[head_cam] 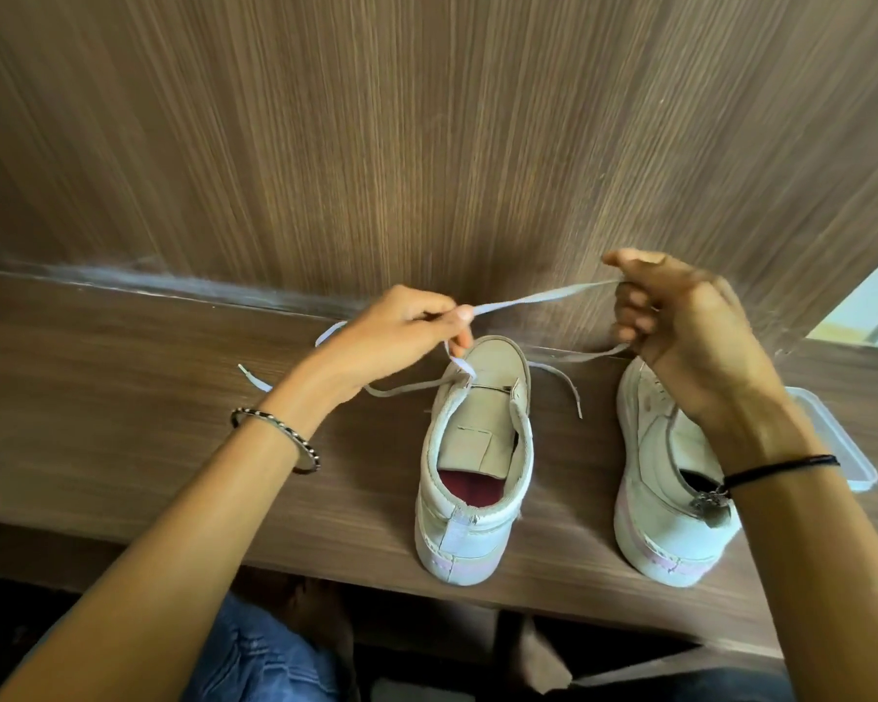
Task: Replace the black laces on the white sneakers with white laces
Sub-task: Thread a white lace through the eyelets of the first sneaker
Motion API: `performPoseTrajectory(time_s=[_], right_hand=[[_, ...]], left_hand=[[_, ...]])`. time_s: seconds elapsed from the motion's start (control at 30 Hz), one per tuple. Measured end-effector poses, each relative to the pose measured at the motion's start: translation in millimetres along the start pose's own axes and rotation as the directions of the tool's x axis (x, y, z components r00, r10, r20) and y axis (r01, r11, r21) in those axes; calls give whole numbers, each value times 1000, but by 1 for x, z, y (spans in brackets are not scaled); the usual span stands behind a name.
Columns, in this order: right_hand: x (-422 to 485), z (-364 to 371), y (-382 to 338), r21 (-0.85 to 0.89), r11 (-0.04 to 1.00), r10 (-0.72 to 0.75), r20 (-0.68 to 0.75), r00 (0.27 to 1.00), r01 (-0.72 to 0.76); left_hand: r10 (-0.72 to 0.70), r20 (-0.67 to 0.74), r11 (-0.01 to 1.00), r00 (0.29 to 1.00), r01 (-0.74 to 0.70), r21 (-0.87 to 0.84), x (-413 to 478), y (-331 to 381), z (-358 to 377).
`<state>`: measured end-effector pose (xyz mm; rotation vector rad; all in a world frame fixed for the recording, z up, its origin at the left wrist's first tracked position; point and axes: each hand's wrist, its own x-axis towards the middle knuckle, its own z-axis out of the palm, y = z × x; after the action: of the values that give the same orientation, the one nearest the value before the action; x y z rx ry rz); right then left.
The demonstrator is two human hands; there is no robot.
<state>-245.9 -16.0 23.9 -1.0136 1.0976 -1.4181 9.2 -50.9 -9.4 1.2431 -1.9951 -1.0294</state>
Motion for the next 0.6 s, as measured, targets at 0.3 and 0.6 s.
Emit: performPoseTrajectory(time_s=[0.3, 0.6], right_hand=[[-9, 24, 14, -352, 931, -20, 213, 977, 96], [-5, 6, 7, -342, 938, 5, 181, 983, 58]], left_hand=[[-18, -33, 991, 999, 14, -134, 4, 22, 18], [77, -327, 976, 942, -138, -168, 7, 26, 6]])
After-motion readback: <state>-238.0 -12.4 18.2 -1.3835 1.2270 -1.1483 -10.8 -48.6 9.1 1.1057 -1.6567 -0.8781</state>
